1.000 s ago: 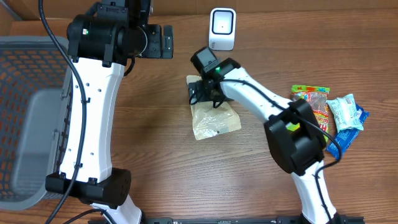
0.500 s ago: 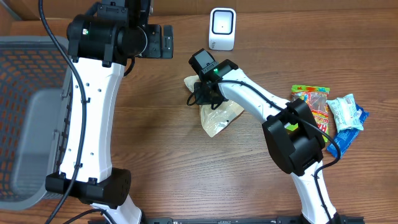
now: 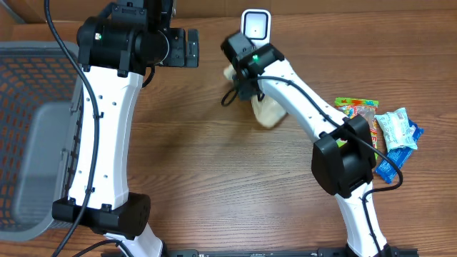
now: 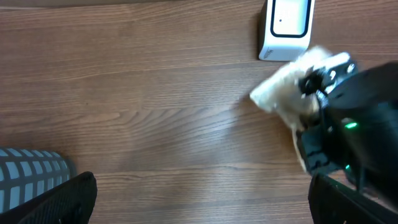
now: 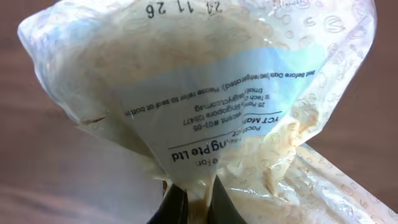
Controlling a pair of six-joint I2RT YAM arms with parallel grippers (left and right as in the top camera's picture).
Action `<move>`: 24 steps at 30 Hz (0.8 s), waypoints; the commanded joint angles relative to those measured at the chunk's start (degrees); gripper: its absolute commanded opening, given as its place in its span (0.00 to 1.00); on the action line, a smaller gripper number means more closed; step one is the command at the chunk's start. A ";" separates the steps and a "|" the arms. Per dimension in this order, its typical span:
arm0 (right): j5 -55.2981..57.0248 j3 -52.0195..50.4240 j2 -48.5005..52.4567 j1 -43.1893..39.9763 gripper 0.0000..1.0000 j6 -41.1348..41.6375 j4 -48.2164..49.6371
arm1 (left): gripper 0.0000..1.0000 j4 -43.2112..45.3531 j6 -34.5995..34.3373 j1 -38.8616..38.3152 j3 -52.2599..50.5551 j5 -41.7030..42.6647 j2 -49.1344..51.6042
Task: Scan the item barcode
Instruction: 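Lift the mushroom bag up in front of the white scanner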
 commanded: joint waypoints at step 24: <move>-8.83 6.45 5.29 -7.69 0.04 -16.31 21.75 | 1.00 0.20 1.11 0.20 -0.15 -0.33 0.48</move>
